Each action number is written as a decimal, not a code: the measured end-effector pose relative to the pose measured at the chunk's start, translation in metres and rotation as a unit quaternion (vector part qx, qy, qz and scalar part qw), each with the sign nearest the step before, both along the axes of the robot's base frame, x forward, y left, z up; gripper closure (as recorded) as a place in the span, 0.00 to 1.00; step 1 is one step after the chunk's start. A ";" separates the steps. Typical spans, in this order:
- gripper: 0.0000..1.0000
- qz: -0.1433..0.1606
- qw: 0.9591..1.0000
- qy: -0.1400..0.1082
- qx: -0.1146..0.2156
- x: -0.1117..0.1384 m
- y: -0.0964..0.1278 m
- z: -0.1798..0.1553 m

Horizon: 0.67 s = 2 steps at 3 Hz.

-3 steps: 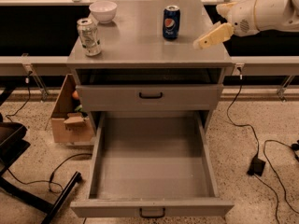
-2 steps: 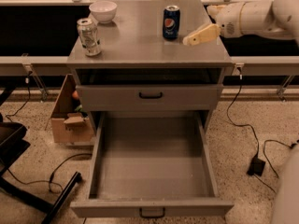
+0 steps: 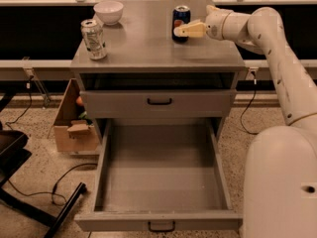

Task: Place pepsi can into middle drawer

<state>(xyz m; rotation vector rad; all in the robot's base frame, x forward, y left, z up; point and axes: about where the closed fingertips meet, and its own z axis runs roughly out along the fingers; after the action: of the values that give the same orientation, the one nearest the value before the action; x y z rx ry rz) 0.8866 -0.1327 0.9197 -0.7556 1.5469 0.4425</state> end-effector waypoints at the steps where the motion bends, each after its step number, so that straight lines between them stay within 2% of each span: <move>1: 0.00 -0.028 0.999 -0.001 0.016 0.031 0.010 -0.004; 2: 0.03 -0.036 0.998 0.006 0.050 0.055 0.026 -0.017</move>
Offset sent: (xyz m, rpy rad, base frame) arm 0.0870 0.0221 -0.0252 0.1501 0.0184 -0.0987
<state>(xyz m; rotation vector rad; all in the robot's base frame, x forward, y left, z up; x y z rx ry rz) 0.9412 -0.1065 0.9026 -0.6203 1.5458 0.4675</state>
